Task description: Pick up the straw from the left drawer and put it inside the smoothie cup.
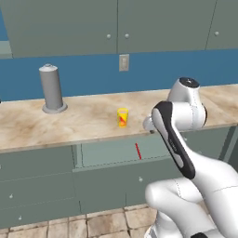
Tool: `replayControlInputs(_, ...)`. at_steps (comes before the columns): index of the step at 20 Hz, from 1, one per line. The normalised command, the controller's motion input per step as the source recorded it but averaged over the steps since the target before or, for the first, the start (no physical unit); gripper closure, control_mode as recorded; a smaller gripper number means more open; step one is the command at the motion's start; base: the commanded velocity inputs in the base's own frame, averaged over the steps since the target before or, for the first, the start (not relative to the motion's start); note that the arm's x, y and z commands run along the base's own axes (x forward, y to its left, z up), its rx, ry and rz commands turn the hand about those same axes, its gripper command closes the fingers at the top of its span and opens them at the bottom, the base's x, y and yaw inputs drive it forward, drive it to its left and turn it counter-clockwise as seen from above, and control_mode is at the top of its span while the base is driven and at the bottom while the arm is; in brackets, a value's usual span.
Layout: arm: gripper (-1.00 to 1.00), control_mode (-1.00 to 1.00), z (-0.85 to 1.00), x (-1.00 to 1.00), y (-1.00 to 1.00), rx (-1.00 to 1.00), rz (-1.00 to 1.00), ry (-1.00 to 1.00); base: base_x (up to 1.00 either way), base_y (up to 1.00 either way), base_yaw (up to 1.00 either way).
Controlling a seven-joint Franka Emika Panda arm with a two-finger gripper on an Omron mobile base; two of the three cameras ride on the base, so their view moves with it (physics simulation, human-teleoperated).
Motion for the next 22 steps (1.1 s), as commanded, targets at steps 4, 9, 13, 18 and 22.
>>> replayControlInputs(4,-1.0,-1.0,-0.41,0.48,0.0,0.0,0.0,0.08,0.0,0.0,0.0)
replayControlInputs(9,-1.0,-1.0,-0.51,0.4,0.01,-0.02,0.0,0.1,0.0,0.0,0.0)
replayControlInputs(13,-1.0,-1.0,-0.5,0.23,0.0,0.0,0.0,0.03,0.0,0.0,0.0)
replayControlInputs(18,-1.0,-1.0,-0.3,0.13,0.0,0.0,0.0,0.05,0.0,0.0,0.0)
replayControlInputs(22,-1.0,-1.0,-0.31,0.08,0.0,0.0,0.0,0.05,0.0,0.0,0.0)
